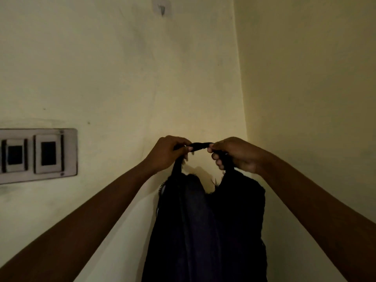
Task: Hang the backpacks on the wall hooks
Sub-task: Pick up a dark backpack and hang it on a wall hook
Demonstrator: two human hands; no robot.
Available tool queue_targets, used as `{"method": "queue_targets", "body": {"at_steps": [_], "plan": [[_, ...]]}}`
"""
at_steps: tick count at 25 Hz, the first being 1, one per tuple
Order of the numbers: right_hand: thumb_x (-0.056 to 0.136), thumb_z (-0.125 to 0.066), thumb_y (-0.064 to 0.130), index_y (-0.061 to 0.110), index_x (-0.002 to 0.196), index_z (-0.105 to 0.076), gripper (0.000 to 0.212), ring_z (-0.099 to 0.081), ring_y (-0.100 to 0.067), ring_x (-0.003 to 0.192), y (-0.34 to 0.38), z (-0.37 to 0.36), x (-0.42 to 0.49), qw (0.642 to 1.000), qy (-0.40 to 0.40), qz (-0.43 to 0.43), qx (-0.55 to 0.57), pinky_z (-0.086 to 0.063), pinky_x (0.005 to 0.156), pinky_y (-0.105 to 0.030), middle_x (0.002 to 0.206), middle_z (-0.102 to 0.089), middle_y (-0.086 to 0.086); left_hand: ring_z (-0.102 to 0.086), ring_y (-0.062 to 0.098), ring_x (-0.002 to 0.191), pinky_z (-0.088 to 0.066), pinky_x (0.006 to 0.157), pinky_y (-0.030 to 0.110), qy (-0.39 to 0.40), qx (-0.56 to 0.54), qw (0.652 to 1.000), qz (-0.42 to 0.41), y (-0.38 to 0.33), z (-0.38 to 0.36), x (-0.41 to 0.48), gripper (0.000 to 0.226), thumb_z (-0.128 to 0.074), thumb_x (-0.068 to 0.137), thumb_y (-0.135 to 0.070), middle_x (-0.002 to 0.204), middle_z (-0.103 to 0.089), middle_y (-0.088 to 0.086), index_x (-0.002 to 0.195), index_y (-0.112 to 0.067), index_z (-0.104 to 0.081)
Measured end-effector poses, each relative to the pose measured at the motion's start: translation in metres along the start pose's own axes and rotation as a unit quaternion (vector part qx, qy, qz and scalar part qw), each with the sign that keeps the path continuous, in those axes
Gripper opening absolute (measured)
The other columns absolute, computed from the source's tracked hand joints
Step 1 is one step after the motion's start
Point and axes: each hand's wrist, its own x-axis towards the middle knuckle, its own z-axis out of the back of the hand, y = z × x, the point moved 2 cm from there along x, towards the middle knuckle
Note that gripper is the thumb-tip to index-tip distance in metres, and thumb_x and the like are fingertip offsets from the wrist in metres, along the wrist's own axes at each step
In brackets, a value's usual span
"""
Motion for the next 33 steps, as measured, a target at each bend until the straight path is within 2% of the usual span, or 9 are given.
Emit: {"method": "queue_targets", "body": {"at_steps": [6, 9, 12, 14, 21, 24, 28, 31, 33], "plan": [[0.096, -0.038, 0.007, 0.002, 0.100, -0.064, 0.027, -0.067, -0.017, 0.075, -0.031, -0.029, -0.041, 0.991, 0.049, -0.034, 0.118, -0.058, 0.068, -0.024, 0.086, -0.068, -0.010, -0.060, 0.015, 0.074, -0.039, 0.063, 0.002, 0.019, 0.027, 0.999, -0.021, -0.005, -0.040, -0.024, 0.024, -0.055, 0.075, -0.002, 0.088, -0.069, 0.024, 0.092, 0.006, -0.070], [0.091, -0.033, -0.002, -0.001, 0.116, -0.059, 0.036, -0.065, -0.020, 0.090, -0.039, -0.026, -0.055, 0.993, 0.034, -0.027, 0.111, -0.054, 0.081, -0.028, 0.105, -0.067, -0.015, -0.064, 0.009, 0.060, -0.049, 0.060, 0.006, 0.061, -0.117, 0.985, 0.112, -0.012, -0.046, -0.045, 0.019, -0.055, 0.083, 0.001, 0.078, -0.067, 0.018, 0.098, 0.009, -0.065], [0.091, -0.036, -0.001, 0.005, 0.110, -0.062, 0.032, -0.061, -0.028, 0.110, -0.044, -0.022, -0.061, 0.999, -0.004, -0.014, 0.043, -0.051, 0.085, -0.028, 0.125, -0.061, -0.022, -0.069, 0.016, 0.064, -0.058, 0.067, 0.028, 0.118, -0.389, 0.865, 0.295, -0.024, -0.045, -0.072, 0.034, -0.046, 0.093, -0.033, 0.082, -0.066, 0.014, 0.105, -0.004, -0.060], [0.091, -0.042, 0.001, 0.002, 0.112, -0.063, 0.030, -0.060, -0.026, 0.109, -0.040, -0.021, -0.056, 0.999, -0.026, 0.005, 0.022, -0.052, 0.086, -0.028, 0.127, -0.060, -0.022, -0.066, 0.018, 0.080, -0.054, 0.073, 0.029, 0.165, -0.417, 0.830, 0.330, -0.036, -0.043, -0.081, 0.050, -0.041, 0.091, -0.049, 0.090, -0.069, 0.010, 0.110, -0.007, -0.061], [0.085, -0.049, 0.004, 0.010, 0.099, -0.073, 0.028, -0.066, -0.022, 0.098, 0.018, -0.003, -0.009, 0.975, -0.126, 0.145, -0.111, -0.051, 0.096, -0.032, 0.098, -0.069, -0.008, -0.051, 0.001, 0.050, -0.041, 0.061, 0.016, -0.073, -0.096, 0.984, 0.132, -0.057, 0.003, -0.022, 0.023, -0.055, 0.090, -0.023, 0.057, -0.054, -0.004, 0.084, -0.009, -0.073], [0.086, -0.054, 0.009, 0.016, 0.093, -0.075, 0.023, -0.064, -0.009, 0.079, 0.039, 0.000, 0.013, 0.946, -0.183, 0.225, -0.145, -0.051, 0.079, -0.014, 0.088, -0.069, 0.002, -0.054, -0.009, 0.047, -0.038, 0.056, 0.006, -0.139, -0.006, 0.989, 0.056, -0.056, 0.030, 0.015, 0.026, -0.052, 0.092, -0.020, 0.057, -0.056, -0.006, 0.084, -0.008, -0.073], [0.081, -0.067, 0.016, 0.012, 0.092, -0.067, 0.012, -0.064, -0.017, 0.080, 0.071, 0.007, 0.056, 0.884, -0.306, 0.320, -0.147, -0.044, 0.065, -0.015, 0.086, -0.066, -0.002, -0.054, -0.004, 0.053, -0.035, 0.058, 0.002, -0.207, 0.067, 0.976, 0.001, -0.042, 0.062, 0.068, 0.028, -0.047, 0.092, -0.011, 0.064, -0.059, 0.002, 0.083, -0.003, -0.072], [0.092, -0.054, 0.029, 0.009, 0.095, -0.070, 0.026, -0.067, -0.024, 0.091, 0.095, 0.002, 0.098, 0.900, -0.224, 0.290, -0.237, -0.045, 0.074, -0.026, 0.095, -0.072, -0.010, -0.048, 0.006, 0.057, -0.034, 0.059, 0.006, -0.240, 0.113, 0.964, -0.029, -0.030, 0.086, 0.101, 0.028, -0.045, 0.092, -0.009, 0.068, -0.057, 0.002, 0.085, -0.002, -0.071], [0.098, -0.040, 0.034, 0.011, 0.094, -0.071, 0.039, -0.067, -0.022, 0.086, 0.108, -0.007, 0.120, 0.947, -0.107, 0.269, -0.137, -0.050, 0.077, -0.027, 0.090, -0.072, -0.010, -0.050, 0.014, 0.067, -0.033, 0.062, 0.015, -0.269, 0.145, 0.951, -0.043, -0.021, 0.105, 0.121, 0.028, -0.044, 0.093, -0.010, 0.072, -0.056, 0.000, 0.087, -0.005, -0.070]]}}
